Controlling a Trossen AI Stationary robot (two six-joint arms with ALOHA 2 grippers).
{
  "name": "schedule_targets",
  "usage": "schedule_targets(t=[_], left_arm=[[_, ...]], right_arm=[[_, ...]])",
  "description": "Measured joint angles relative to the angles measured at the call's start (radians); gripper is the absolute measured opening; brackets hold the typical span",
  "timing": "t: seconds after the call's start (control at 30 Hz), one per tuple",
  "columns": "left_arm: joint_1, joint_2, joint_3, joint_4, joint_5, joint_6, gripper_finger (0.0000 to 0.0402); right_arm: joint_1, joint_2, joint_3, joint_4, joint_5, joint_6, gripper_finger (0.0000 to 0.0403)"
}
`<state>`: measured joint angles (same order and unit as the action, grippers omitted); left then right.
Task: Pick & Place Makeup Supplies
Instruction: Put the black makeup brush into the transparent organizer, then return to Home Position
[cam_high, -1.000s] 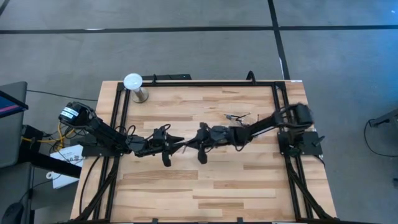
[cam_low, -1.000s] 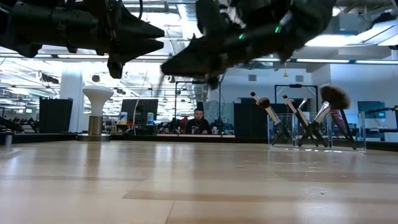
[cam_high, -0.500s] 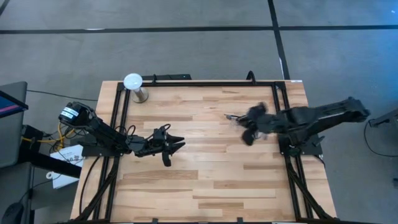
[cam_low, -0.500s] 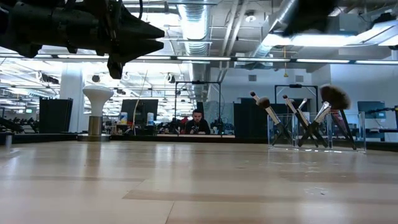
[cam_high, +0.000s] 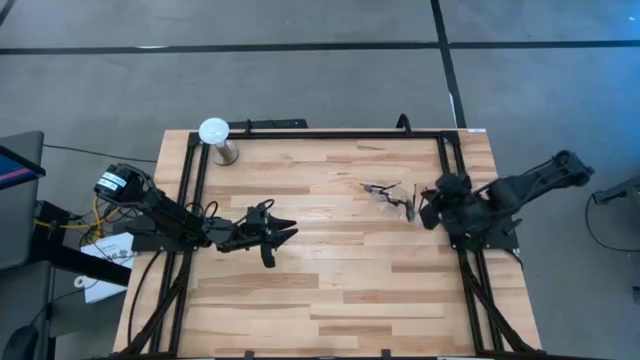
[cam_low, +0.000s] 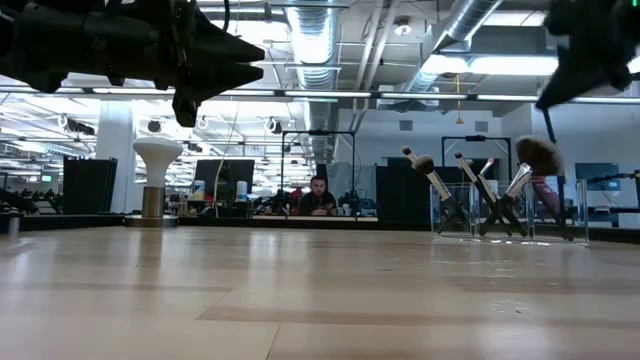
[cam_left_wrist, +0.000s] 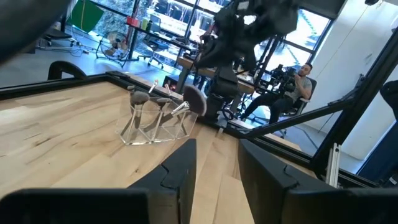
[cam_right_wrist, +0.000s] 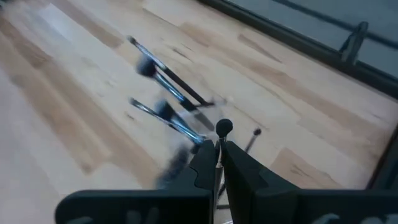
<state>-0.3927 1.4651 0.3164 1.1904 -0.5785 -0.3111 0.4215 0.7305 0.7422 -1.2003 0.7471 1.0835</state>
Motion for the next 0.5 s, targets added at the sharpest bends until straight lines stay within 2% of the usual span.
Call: schedule_targets(t=[0.23,0.5], left_arm=[[0.0,0.0,0.0,0.0,0.0,-0.001,0.0115],[0.0,0.0,0.0,0.0,0.0,-0.001,0.0115]], right_arm=[[0.03,0.017,-0.155,0.068,0.051,0.069,0.002],[0.03,0.014,-0.126,0.146,-0.013,-0.035,0.0058]])
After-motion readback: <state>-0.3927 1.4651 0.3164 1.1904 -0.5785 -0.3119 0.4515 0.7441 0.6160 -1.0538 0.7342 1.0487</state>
